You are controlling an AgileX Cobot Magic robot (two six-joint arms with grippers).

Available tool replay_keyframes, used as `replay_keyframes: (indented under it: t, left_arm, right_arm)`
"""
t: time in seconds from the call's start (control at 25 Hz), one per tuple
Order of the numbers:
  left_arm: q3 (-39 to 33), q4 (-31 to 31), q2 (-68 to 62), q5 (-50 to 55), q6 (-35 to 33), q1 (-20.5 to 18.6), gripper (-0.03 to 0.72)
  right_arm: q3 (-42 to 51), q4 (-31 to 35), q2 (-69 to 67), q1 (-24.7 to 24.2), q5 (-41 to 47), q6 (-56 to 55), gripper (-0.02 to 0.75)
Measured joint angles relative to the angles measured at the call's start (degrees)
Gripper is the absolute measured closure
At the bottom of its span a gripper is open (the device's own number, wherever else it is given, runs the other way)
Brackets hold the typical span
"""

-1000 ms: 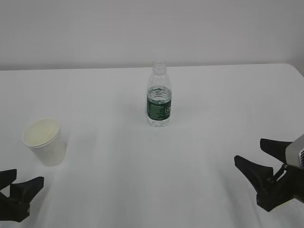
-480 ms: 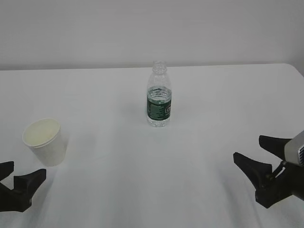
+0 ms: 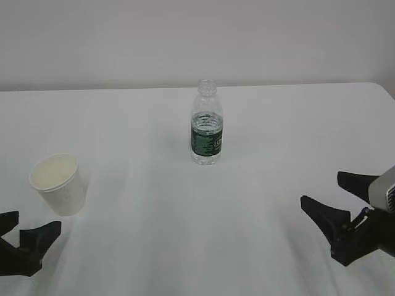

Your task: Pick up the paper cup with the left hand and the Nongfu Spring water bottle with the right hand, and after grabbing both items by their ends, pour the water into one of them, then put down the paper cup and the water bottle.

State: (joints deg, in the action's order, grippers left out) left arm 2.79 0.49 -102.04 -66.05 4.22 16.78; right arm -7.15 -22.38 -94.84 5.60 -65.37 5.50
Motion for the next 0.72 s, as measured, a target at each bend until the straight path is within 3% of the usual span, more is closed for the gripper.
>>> replay_keyframes:
  t: [0.72]
  left_arm:
    - [0.0, 0.19, 0.0, 0.0, -0.12, 0.0, 0.093]
  right_arm:
    - [-10.52, -3.1, -12.85, 0.0, -0.1, -0.1, 0.124]
